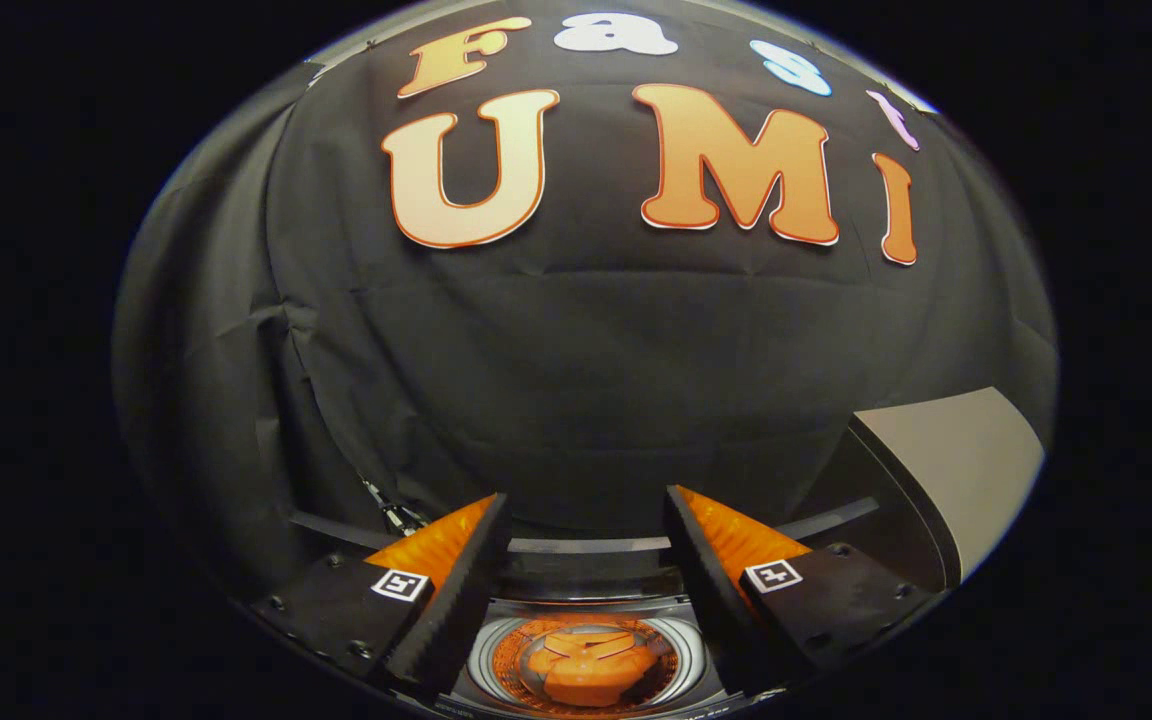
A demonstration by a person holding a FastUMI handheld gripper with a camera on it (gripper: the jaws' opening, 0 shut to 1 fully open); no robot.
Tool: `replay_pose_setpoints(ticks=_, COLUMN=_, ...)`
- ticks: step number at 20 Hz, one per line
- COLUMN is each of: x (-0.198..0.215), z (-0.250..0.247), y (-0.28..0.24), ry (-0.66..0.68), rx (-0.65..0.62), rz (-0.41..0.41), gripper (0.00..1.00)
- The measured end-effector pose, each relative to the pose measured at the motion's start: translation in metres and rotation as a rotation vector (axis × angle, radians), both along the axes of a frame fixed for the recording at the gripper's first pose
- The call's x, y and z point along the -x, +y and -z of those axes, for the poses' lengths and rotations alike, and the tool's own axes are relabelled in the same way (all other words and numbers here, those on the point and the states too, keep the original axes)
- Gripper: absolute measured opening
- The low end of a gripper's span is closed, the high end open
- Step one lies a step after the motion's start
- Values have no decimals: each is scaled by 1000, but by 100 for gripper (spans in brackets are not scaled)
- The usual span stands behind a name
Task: Put the clothes into the washing machine and then close the washing machine lid.
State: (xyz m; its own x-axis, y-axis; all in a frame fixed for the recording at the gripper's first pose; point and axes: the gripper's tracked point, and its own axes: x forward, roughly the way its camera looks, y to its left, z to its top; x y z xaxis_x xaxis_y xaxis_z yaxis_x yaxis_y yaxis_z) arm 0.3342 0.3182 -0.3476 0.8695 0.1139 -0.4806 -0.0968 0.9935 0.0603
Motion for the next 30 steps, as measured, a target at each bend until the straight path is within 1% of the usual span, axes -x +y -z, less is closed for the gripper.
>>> replay_pose_setpoints(ticks=7, x=17, z=5, y=1, ry=-23, rx=4, rz=5, gripper=99)
replay_pose_setpoints(ticks=17, x=62, z=26, y=-2, ry=-29, rx=-7, rz=8, gripper=99)
replay_pose_setpoints(ticks=19, x=73, z=36, y=-2, ry=-6, rx=-8, rz=-3, gripper=99)
replay_pose_setpoints(ticks=20, x=77, z=45, y=-4, ry=17, rx=-9, rz=7, gripper=99)
replay_pose_setpoints(ticks=21, x=86, z=61, y=-6, ry=74, rx=-4, rz=5, gripper=99)
replay_pose_setpoints(ticks=22, x=93, z=75, y=-6, ry=117, rx=-10, rz=6, gripper=99)
replay_pose_setpoints(ticks=25, x=97, z=100, y=-1, ry=161, rx=-55, rz=11, gripper=99)
replay_pose_setpoints(ticks=28, x=99, z=90, y=2, ry=150, rx=-45, rz=-5, gripper=98)
replay_pose_setpoints(ticks=30, x=98, z=73, y=2, ry=126, rx=-32, rz=-23, gripper=98)
